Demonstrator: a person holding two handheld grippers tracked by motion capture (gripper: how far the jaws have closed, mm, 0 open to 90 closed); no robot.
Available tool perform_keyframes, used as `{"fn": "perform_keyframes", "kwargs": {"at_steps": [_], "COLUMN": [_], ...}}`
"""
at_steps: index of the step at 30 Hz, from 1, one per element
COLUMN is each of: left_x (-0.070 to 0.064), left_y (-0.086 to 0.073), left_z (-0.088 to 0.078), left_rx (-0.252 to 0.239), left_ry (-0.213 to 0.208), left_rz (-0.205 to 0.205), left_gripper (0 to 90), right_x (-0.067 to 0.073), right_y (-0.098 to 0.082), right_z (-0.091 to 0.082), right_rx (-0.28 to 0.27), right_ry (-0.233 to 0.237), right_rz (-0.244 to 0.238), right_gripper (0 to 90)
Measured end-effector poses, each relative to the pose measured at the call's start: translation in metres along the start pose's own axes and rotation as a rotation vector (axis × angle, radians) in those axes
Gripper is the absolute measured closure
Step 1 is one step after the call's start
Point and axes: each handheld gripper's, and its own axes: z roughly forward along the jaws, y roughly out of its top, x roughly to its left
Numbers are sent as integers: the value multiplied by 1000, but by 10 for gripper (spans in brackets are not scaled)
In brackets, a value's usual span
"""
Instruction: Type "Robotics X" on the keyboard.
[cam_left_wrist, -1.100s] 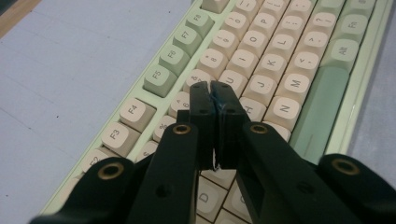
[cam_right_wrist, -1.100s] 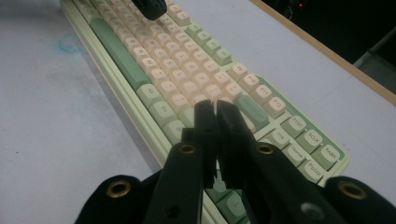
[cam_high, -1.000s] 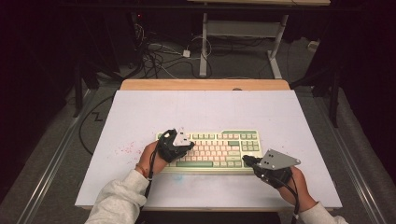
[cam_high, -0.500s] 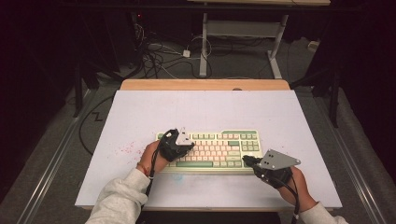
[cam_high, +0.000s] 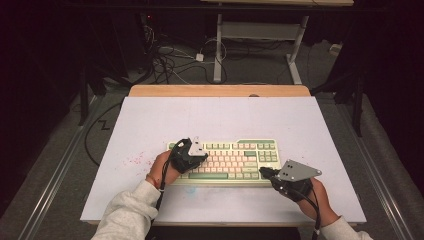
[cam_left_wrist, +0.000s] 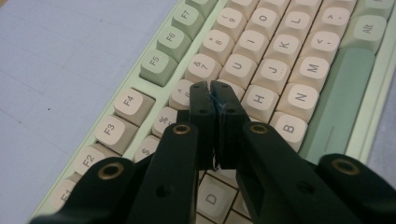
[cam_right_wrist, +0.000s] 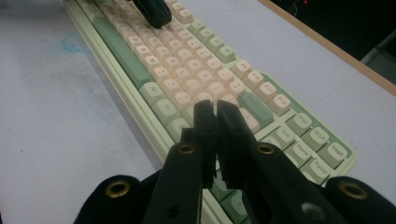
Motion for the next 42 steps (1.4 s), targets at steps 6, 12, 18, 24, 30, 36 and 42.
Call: {"fn": "perform_keyframes", "kwargs": {"at_steps": [6,12,18,24,30,36,42], "left_x": [0,0,0,-1,-1,-5,-6], "left_y": [0,0,0,0,-1,-1,-1], "left_z": [0,0,3,-1,-9,-16,-22], "left_rx": [1,3,18,-2,-31,-58,-97], "left_ry": [3,2,4,14,30,48,63], "left_rz": [3,6,7,14,20,36,42], "left_gripper": [861,861,863,862,843,834,821], "right_x": [0,-1,-1,-1,-2,-1,-1], "right_y": [-1,0,-1,-1,0,0,0], "right_z": [0,0,0,-1,-2,-2,-1], "right_rx": [4,3,6,5,1,2,0], "right_ry": [1,-1,2,1,-3,0,0], "right_rz": [3,0,5,4,3,2,-1], "right_gripper": [877,878,877,877,877,877,865]}}
